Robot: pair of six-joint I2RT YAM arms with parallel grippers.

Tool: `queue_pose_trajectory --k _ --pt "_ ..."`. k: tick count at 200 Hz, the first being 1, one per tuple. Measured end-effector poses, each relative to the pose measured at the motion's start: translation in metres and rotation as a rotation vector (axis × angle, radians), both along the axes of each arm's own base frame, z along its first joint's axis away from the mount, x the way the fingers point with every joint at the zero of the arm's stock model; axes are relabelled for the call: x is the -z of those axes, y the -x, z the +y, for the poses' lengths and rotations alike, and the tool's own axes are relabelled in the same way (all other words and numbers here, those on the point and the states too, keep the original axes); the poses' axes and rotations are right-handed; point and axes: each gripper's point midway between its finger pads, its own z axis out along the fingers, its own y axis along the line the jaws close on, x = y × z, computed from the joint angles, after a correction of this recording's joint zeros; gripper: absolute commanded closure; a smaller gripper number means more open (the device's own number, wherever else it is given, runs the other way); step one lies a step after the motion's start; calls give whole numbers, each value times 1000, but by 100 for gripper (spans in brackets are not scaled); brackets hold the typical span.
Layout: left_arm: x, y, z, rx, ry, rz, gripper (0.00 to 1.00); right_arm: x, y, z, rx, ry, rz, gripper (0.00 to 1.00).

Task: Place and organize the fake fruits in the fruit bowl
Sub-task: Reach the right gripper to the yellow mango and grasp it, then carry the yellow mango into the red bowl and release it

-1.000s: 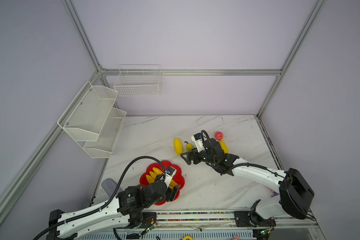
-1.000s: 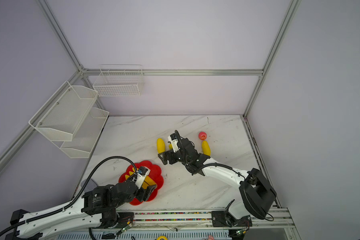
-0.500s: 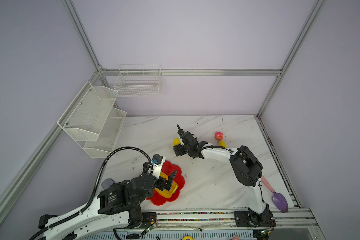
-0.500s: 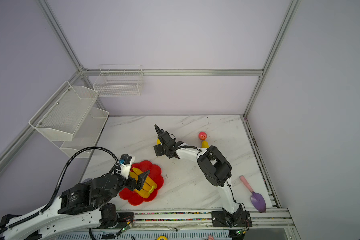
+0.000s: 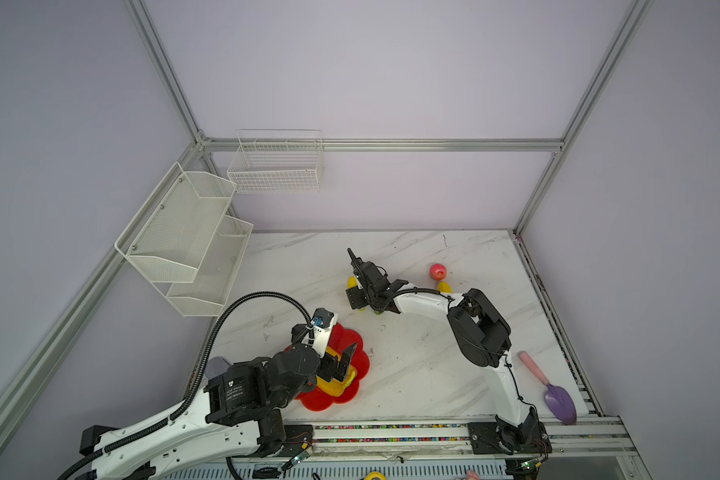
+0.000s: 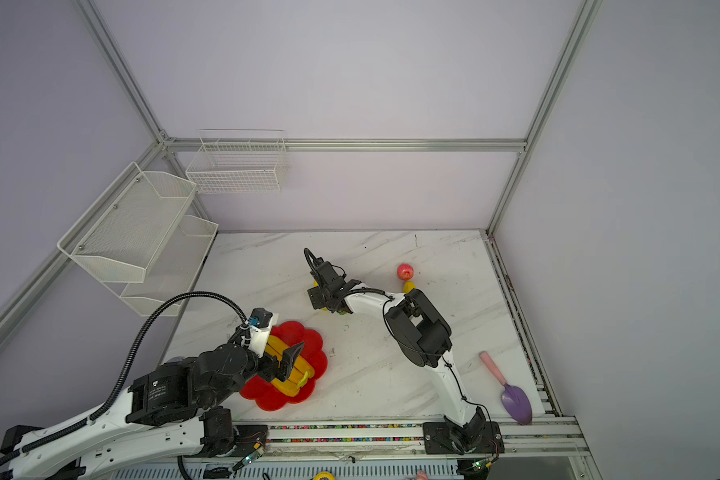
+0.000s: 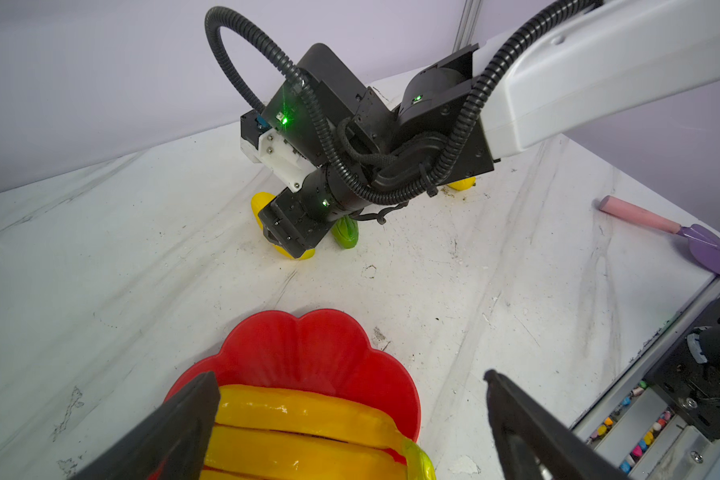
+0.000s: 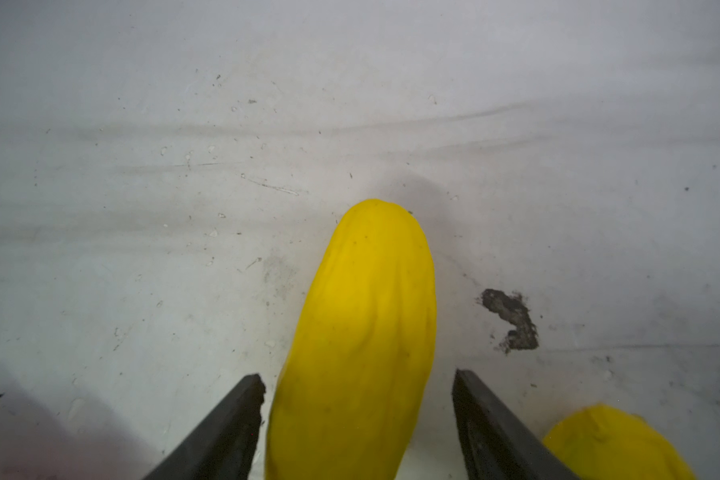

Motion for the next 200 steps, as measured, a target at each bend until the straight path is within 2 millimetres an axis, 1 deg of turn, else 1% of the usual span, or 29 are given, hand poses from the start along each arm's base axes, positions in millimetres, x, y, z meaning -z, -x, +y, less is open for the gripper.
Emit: queue_pose_trajectory --k 8,23,29,59,75,94,106,118,131,141,152,159,170,177,200 --pt "-1 0 0 -2 4 -2 0 4 -1 1 -1 3 5 33" --pt "-4 -1 0 -4 17 -10 0 12 -1 2 -7 10 15 49" --pt "-5 -1 0 -5 23 -13 0 13 -1 2 -11 10 17 52" --pt "-11 -1 6 -22 45 -29 0 12 1 5 -38 -3 20 56" --pt "-15 -1 10 -32 59 -40 0 9 9 4 -75 -10 17 57" --pt "-16 -2 18 -62 71 -42 0 1 27 -3 -128 -20 24 57" --pt "-12 -1 24 -87 65 -28 0 -13 43 -5 -181 -38 20 57" --pt "-5 0 32 -114 51 -4 0 -35 64 -3 -250 -63 1 57" --pt "2 2 40 -134 37 24 0 -62 92 6 -334 -96 -32 57" --pt "4 4 45 -142 40 42 0 -83 116 18 -406 -126 -60 57" --pt "3 8 48 -140 66 53 0 -98 138 28 -466 -154 -75 57" --pt "1 10 50 -137 84 55 0 -104 150 35 -503 -169 -75 57" --pt "-1 12 52 -138 117 57 0 -106 164 43 -539 -178 -70 57" --pt "-3 13 54 -138 131 58 0 -102 169 45 -553 -175 -59 57" --pt "-1 13 54 -145 141 71 0 -79 172 46 -555 -142 -20 57"
